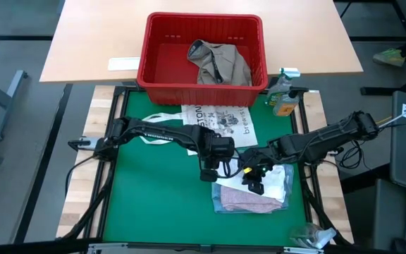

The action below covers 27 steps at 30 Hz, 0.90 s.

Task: Fold Laundry from Bin
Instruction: Fold the white underwear from the red laundry basket

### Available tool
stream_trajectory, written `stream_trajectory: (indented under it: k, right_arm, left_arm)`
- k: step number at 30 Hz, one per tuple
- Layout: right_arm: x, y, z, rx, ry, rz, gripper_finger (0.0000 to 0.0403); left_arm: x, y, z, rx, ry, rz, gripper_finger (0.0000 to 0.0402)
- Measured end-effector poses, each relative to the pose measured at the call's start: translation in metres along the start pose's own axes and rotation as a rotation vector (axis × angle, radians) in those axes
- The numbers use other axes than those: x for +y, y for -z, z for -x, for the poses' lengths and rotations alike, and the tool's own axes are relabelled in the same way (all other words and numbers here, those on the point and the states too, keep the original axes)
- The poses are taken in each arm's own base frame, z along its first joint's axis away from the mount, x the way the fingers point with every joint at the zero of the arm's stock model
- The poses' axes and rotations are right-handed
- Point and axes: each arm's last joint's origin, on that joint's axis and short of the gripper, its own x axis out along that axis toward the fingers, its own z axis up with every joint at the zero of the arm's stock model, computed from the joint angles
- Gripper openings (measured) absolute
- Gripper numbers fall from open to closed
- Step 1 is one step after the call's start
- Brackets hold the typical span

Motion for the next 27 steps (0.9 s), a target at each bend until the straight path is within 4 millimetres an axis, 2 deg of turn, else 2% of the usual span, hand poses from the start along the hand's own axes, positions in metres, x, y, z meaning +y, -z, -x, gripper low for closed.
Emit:
stream_trajectory:
  k: [5, 9, 14, 21, 27]
  right_arm:
    - [-0.001, 0.000, -0.002, 0.002, 0.009, -0.002, 0.0127]
    - [-0.001, 0.001, -0.002, 0.015, 0.012, -0.006, 0.0151]
    - [0.000, 0.002, -0.002, 0.046, -0.041, -0.004, 0.0156]
    - [0.006, 0.004, -0.001, 0.150, -0.225, 0.002, 0.0157]
    - [0.005, 0.003, -0.001, 0.127, -0.198, 0.033, 0.0157]
  left_arm:
    - [-0.002, 0.000, 0.000, -0.001, -0.061, 0.095, 0.0074]
    - [0.000, 0.001, 0.000, 0.009, -0.076, 0.154, 0.0074]
    - [0.005, 0.009, 0.000, 0.091, -0.073, 0.165, 0.0074]
    - [0.005, 0.020, 0.003, 0.203, -0.082, 0.156, 0.0074]
    - [0.003, 0.026, 0.010, 0.246, -0.081, 0.127, 0.0074]
